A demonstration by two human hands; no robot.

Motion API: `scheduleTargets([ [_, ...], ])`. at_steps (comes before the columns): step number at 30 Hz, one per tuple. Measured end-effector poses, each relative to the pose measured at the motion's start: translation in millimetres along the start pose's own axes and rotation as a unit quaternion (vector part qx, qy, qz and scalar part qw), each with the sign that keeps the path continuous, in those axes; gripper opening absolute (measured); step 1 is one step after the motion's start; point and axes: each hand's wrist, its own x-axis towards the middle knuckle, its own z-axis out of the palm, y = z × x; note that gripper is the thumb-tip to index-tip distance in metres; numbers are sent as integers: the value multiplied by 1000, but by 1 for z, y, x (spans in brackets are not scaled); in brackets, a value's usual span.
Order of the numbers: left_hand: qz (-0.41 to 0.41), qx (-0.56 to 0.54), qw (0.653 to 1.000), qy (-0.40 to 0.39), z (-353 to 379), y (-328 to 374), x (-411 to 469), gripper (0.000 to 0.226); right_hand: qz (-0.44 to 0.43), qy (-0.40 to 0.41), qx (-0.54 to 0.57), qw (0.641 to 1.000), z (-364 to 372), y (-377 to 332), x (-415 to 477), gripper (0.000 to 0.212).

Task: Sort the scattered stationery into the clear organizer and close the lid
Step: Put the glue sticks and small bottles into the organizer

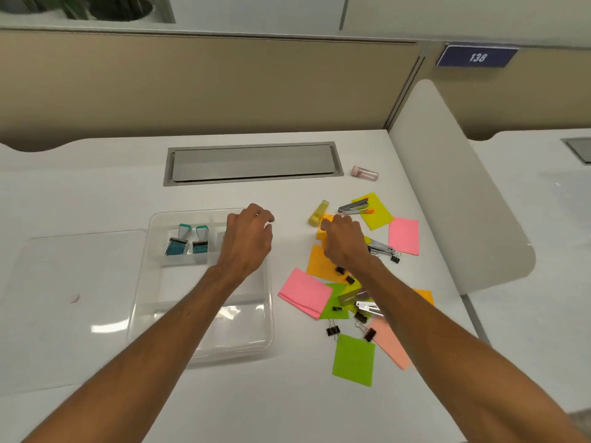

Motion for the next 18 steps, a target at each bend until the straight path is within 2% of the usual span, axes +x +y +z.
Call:
scheduleTargets([
  [4, 0, -16, 1000, -6, 13, 23, -5, 20, -55, -28, -37, 997, 10, 15, -3, 34],
  [7, -10, -32, 999, -15, 21, 34, -5, 20, -88, 6, -39, 995, 14, 19, -1, 32],
  [9, -30, -64, 997, -24, 25, 39, -4, 21, -85, 46, 8, 995, 14, 21, 1, 31],
  [11, -57, -103, 992, -51, 29, 44, -3, 27, -48, 76, 132, 987, 10, 20, 4, 27],
  [13, -88, -140, 982, -94, 33, 48, 1, 38, 11, 75, 290, 954, 0, 19, 6, 29],
  [15, -121, -167, 969, -135, 36, 53, 7, 51, 55, 59, 423, 903, -10, 17, 9, 31],
  [18, -140, -179, 959, -171, 40, 60, 15, 65, 79, 39, 553, 828, -22, 17, 11, 31],
])
